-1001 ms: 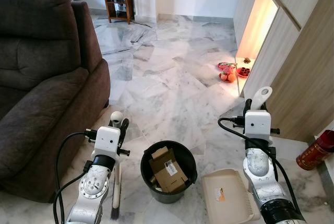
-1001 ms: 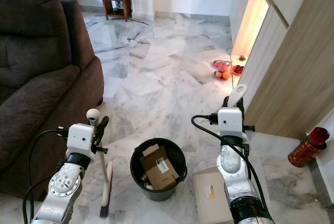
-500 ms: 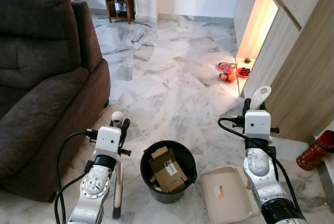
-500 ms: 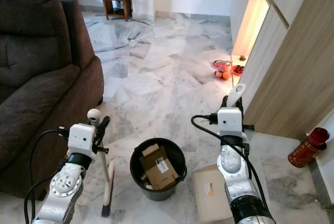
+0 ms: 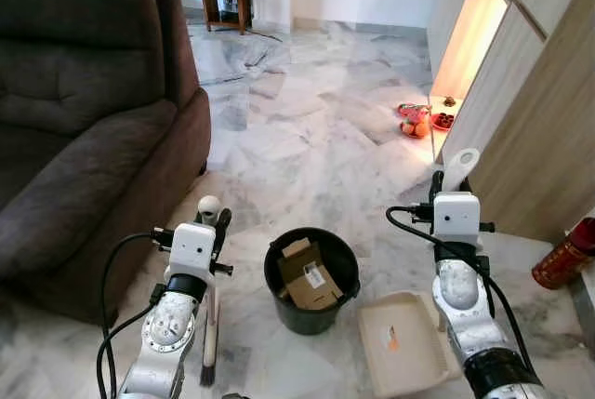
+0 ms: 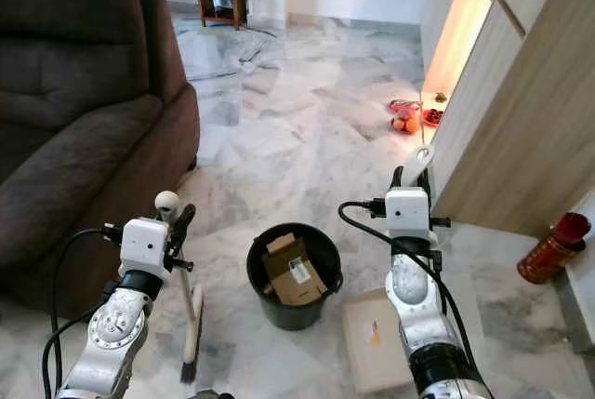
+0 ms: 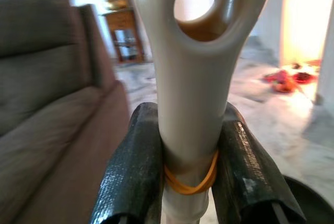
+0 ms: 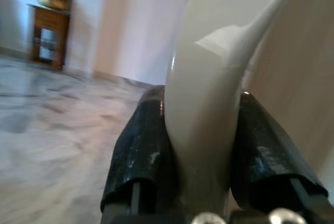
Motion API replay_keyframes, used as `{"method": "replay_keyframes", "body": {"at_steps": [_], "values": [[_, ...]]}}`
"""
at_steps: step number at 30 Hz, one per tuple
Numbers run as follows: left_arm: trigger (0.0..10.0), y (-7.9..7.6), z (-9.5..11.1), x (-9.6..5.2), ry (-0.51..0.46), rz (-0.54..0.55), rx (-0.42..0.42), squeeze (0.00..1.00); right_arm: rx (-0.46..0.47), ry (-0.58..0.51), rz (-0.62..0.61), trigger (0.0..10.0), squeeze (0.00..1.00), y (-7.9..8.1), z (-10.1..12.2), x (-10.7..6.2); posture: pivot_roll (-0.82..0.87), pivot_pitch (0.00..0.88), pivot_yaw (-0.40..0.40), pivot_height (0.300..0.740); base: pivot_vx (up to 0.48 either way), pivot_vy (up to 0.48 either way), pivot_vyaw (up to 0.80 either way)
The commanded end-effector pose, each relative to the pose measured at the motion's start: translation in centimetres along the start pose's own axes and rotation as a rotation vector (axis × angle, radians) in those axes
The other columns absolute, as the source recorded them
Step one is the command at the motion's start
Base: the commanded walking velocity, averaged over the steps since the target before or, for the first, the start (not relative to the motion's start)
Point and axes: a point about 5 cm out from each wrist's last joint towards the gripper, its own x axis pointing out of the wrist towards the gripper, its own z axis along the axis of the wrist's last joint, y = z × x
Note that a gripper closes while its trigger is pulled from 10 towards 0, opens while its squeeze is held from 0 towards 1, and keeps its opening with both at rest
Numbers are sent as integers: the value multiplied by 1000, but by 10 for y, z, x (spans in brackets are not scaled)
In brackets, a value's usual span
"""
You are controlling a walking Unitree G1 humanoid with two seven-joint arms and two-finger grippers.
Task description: Sweep floor
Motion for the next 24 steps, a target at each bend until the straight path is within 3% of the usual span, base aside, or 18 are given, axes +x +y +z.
{"method": "replay_keyframes", "body": {"at_steps": [1,22,24], "values": [[10000,2,7,1,-40,5,18,0,8,-33,5,10000,0,1,6,3,108,16,-1,740,0,0,0],[10000,2,6,1,-34,9,24,0,42,2,19,10000,0,6,1,1,110,20,-2,740,0,0,0],[10000,2,6,1,-32,8,24,0,45,9,22,10000,0,7,0,1,109,21,-2,740,0,0,-638]]}}
